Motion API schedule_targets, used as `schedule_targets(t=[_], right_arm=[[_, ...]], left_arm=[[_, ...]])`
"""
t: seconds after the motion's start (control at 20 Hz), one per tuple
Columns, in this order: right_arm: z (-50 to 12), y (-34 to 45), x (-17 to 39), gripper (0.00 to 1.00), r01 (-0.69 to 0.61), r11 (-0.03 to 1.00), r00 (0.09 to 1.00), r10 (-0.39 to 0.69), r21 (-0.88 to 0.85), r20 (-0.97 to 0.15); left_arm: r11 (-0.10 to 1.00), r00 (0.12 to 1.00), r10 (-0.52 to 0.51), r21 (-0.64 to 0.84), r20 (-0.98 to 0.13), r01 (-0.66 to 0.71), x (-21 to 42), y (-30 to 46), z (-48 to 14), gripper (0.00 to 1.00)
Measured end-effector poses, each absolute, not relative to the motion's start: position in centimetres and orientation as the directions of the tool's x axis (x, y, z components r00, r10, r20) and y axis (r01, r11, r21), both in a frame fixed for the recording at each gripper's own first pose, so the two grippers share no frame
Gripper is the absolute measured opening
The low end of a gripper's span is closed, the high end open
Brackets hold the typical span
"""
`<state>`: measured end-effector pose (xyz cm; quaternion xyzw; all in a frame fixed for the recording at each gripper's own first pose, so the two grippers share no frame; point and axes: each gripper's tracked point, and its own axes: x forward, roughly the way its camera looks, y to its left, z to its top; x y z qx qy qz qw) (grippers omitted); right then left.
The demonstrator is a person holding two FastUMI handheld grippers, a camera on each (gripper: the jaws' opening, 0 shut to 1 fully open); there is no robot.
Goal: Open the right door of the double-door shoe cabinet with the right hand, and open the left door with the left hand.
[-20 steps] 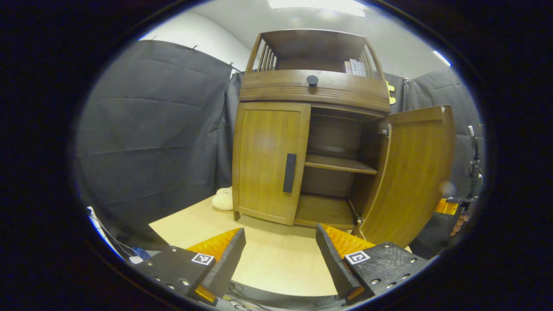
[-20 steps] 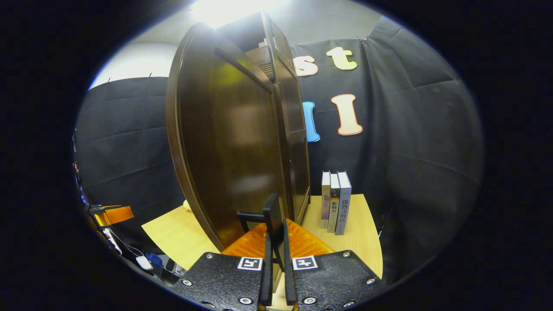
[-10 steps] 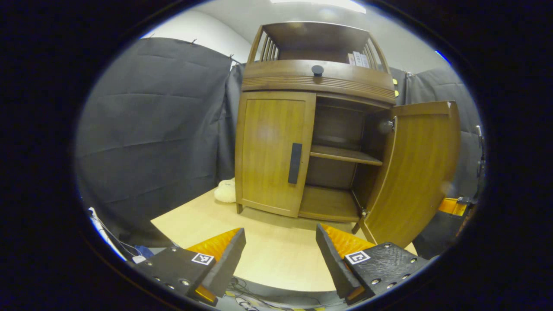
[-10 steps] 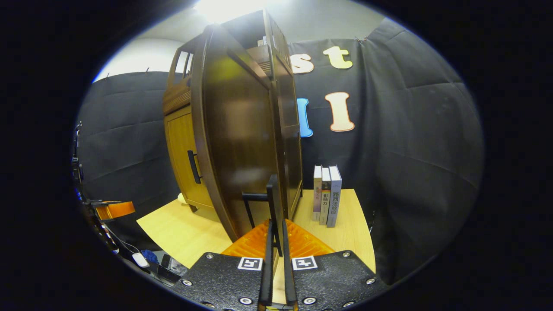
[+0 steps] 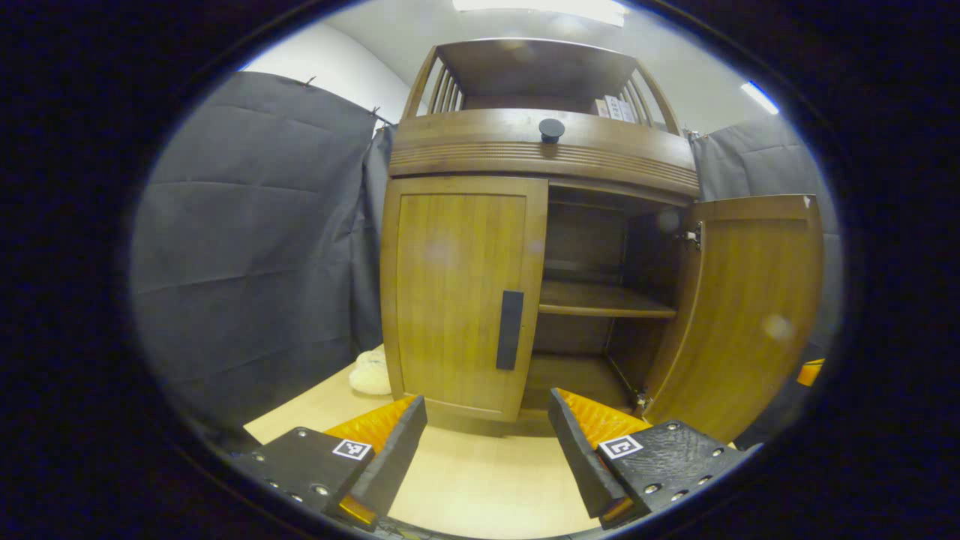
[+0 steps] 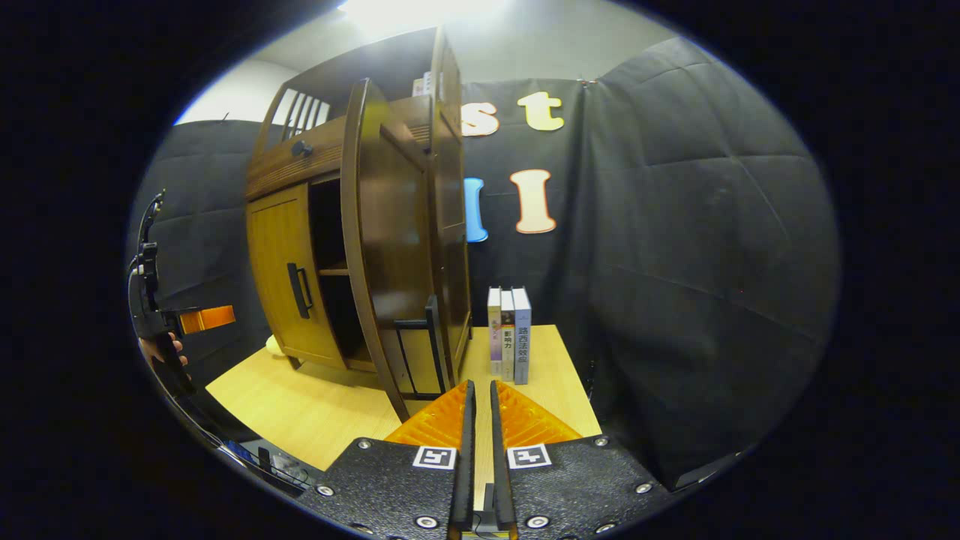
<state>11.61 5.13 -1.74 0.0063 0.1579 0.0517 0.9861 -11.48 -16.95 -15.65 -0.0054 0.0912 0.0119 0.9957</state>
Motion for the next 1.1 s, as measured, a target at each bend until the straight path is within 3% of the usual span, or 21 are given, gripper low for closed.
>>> schedule_targets(t=[0.15, 0.25, 0.3, 0.35, 0.4, 0.5, 0.6, 0.75, 0.9, 1.1], right_arm=[[-1.3, 5.0, 10.4, 0.12, 0.017, 1.0, 0.955, -0.009, 0.026, -0.295], [-0.8, 6.0, 9.9, 0.43, 0.061, 0.997, 0.959, -0.046, 0.042, -0.28], [-0.4, 6.5, 9.8, 0.58, 0.085, 0.995, 0.961, -0.069, 0.051, -0.268], [-0.3, 6.6, 9.6, 0.73, 0.114, 0.992, 0.961, -0.096, 0.054, -0.259], [-0.2, 6.7, 9.5, 0.88, 0.144, 0.988, 0.957, -0.126, 0.054, -0.26], [-0.6, 7.0, 9.1, 0.94, 0.202, 0.978, 0.944, -0.18, 0.05, -0.277], [-0.3, 7.4, 8.8, 0.94, 0.254, 0.966, 0.932, -0.232, 0.048, -0.278], [-0.4, 8.3, 8.1, 0.92, 0.315, 0.948, 0.914, -0.291, 0.043, -0.282], [-0.4, 9.3, 7.7, 0.94, 0.35, 0.936, 0.901, -0.326, 0.035, -0.287], [-0.3, 10.5, 7.5, 0.94, 0.371, 0.928, 0.895, -0.351, 0.023, -0.275]], left_arm=[[0.999, 0.985, -0.034, -0.022, -0.168, 0.031, -10.1, -17.6, -15.6, 0.99], [0.997, 0.984, -0.073, -0.032, -0.164, 0.068, -9.5, -18.1, -15.6, 0.99], [0.996, 0.982, -0.092, -0.036, -0.163, 0.087, -9.2, -18.3, -15.6, 0.88], [0.994, 0.981, -0.111, -0.038, -0.16, 0.106, -8.9, -18.5, -15.6, 0.88], [0.991, 0.978, -0.132, -0.04, -0.162, 0.127, -8.6, -18.8, -15.7, 0.99], [0.986, 0.971, -0.166, -0.045, -0.169, 0.161, -8.1, -19.2, -15.9, 0.99], [0.979, 0.963, -0.205, -0.058, -0.176, 0.197, -8.0, -19.8, -16.0, 0.99], [0.972, 0.953, -0.235, -0.06, -0.189, 0.228, -7.4, -20.3, -16.3, 0.88], [0.97, 0.947, -0.241, -0.079, -0.214, 0.229, -7.3, -20.5, -16.7, 0.99], [0.961, 0.932, -0.276, -0.072, -0.235, 0.267, -8.2, -22.5, -14.7, 0.63]])
